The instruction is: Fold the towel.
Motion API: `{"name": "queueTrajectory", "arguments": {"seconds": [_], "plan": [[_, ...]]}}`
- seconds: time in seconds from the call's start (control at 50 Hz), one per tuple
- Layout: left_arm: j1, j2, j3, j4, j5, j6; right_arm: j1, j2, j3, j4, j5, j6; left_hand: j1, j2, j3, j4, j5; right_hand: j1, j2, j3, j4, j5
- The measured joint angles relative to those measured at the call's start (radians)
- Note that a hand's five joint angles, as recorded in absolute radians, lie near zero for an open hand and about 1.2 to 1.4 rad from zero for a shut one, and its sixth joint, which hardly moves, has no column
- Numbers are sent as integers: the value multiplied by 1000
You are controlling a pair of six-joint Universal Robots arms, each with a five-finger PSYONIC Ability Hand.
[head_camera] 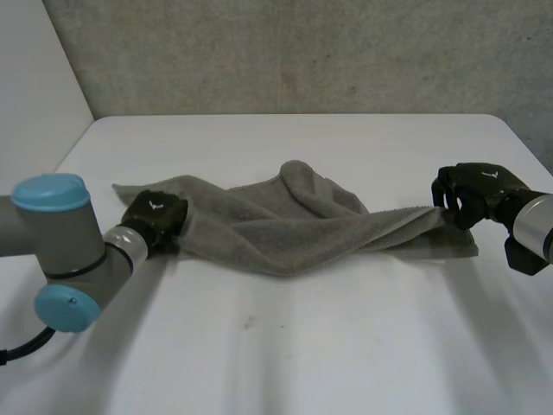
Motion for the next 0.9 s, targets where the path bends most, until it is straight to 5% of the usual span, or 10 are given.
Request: {"name": "queueTrajectory", "arguments": {"seconds": [0.18,0.36,0.46,0.66,0.9], "plan": [[-1,298,-76,-29,11,-60,1,-110,-89,82,-5,-1,19,26,26,27,25,0,0,0,0,0],[33,714,-54,-176,46,-132,-9,-321,-427,437,-51,-93,23,27,27,29,25,0,0,0,0,0],[81,781,-20,-265,84,-137,-12,-304,-599,615,-62,-195,23,27,27,29,25,0,0,0,0,0],[160,597,-11,-382,118,-130,18,-42,-701,842,-27,-454,24,27,27,29,25,0,0,0,0,0],[126,157,252,-409,102,-125,180,291,-791,692,190,-558,25,27,28,29,25,0,0,0,0,0]]}}
